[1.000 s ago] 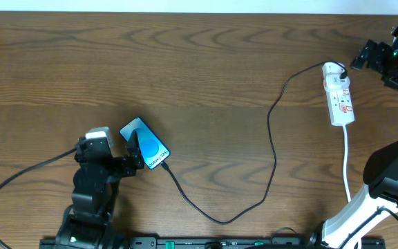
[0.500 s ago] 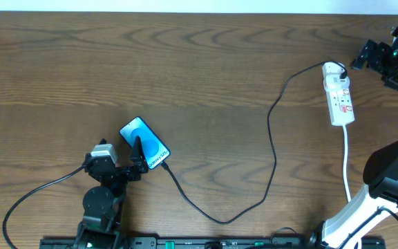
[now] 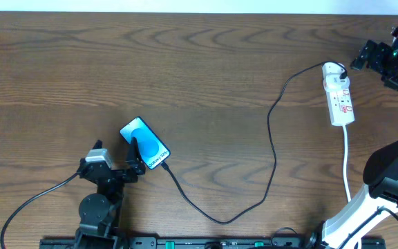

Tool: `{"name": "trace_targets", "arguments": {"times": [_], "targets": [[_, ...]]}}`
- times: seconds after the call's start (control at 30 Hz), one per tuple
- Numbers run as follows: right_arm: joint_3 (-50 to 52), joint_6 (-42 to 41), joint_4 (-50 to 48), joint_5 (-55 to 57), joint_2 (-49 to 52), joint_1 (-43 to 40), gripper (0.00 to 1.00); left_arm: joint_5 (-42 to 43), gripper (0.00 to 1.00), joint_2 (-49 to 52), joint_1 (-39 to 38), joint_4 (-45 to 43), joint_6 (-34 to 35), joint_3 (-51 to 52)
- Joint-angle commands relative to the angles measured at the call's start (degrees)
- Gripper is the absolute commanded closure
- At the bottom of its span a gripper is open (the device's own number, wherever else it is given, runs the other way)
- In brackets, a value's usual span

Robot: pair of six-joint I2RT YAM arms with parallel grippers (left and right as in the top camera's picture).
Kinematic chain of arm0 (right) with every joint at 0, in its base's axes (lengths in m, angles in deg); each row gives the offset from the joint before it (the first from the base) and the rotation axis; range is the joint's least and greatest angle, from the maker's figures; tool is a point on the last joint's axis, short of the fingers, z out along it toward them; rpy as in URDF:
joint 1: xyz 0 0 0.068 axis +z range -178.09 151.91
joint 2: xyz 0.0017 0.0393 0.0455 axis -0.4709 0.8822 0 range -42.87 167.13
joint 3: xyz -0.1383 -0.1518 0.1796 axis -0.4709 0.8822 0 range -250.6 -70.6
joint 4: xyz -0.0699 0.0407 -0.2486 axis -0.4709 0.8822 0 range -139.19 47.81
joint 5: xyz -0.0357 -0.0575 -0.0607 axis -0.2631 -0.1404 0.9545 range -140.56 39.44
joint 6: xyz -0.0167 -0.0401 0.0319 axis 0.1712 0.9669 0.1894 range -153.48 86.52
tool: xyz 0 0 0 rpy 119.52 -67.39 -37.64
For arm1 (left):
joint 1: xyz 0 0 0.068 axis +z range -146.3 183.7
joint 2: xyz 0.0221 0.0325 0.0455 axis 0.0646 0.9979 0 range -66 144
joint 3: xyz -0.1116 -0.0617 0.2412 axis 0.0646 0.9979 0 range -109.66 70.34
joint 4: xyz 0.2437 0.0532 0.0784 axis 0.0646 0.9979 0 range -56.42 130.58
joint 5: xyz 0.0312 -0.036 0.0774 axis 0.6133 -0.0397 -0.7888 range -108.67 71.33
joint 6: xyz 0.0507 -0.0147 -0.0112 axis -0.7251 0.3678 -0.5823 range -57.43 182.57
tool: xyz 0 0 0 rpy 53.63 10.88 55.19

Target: Plug charger to phone and switch on socket

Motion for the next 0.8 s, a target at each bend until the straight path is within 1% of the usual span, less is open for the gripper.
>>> {"name": "trace_targets", "arguments": {"times": [0.0,0.17,0.2,0.33,0.77], "targets": [[-0.11,-0.63,0.09,0.22,-0.55,0.13,0.01,-0.33,0.08,-1.42,3.06,0.7,-0.55,0.11],[-0.11,-0.63,0.09,0.22,-0.55,0.11,0.01,-0.35,0.08,-1.42,6.54,3.34,-0.55,0.11],[-0.11,-0.63,0.09,0.22,-0.55,0.11,0.01,-0.33,0.08,-1.42,7.32,5.11,-0.57,0.11],[-0.11,-0.63,0.09,0.22,-0.55,0.11,0.01,-0.33,0.08,-1.44,8.76,4.98,-0.57,0.11],[-0.11,-0.63,0.09,0.22,-0.55,0.11,0.01,-0.35,0.08,-1.44,9.51,4.98,-0.57,0.11]]}}
